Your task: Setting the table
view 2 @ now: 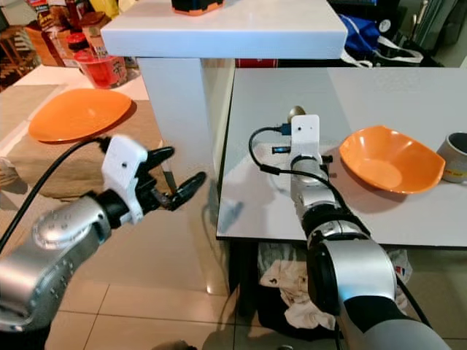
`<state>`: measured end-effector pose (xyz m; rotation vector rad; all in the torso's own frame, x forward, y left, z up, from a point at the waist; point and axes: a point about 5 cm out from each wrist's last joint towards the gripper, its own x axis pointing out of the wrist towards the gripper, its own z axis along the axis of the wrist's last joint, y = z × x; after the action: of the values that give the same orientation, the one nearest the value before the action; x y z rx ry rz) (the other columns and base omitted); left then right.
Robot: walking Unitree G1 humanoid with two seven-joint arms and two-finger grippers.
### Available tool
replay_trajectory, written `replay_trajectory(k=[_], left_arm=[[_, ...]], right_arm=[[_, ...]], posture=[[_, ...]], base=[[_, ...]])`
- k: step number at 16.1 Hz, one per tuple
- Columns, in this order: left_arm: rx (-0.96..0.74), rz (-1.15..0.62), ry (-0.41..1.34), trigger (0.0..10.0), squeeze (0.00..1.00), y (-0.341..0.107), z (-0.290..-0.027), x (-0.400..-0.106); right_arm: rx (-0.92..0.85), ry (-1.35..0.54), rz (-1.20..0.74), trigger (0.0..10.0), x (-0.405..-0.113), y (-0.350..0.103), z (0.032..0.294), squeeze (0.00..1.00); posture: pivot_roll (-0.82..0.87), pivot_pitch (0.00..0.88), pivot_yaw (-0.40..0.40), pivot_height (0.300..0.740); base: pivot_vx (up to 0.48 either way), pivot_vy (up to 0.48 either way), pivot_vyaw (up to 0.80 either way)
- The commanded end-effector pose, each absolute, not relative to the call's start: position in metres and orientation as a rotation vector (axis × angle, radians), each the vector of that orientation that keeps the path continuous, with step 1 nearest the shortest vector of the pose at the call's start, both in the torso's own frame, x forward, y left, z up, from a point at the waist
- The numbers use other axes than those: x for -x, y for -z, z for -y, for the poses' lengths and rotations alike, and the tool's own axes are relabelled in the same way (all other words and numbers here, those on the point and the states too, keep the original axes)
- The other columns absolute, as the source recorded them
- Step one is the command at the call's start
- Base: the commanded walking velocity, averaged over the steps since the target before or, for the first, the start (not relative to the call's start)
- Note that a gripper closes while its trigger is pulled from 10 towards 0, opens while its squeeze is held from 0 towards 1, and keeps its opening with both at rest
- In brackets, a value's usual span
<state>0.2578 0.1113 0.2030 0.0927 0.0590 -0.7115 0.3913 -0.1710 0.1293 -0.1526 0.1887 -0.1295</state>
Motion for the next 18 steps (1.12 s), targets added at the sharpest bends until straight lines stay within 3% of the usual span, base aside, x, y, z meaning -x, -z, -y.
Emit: replay_trajectory(k=[1,6,18], left_arm=[[-0.073,-0.037,0.748,10.0,0.0,-0.216,-0.106,-0.255],[-0.036,-0.086,0.851,10.0,0.0,-0.223,-0.092,-0.243],[0.017,-0.132,0.804,10.0,0.0,-0.221,-0.091,-0.242]], right_arm=[[0.143,0.137,-0.222,0.0,-0.39,-0.125,0.17,0.0],[0.185,0.166,-0.288,0.0,-0.381,-0.107,0.18,0.0],[0.244,0.29,-0.275,0.0,-0.375,-0.108,0.212,0.0]], posture=[[0.15,0.006,0.097,0.736],[0.16,0.023,0.099,0.736],[0.14,0.03,0.103,0.736]], base=[[0.0,0.0,0.0],[0.0,0.0,0.0],[0.0,0.0,0.0]])
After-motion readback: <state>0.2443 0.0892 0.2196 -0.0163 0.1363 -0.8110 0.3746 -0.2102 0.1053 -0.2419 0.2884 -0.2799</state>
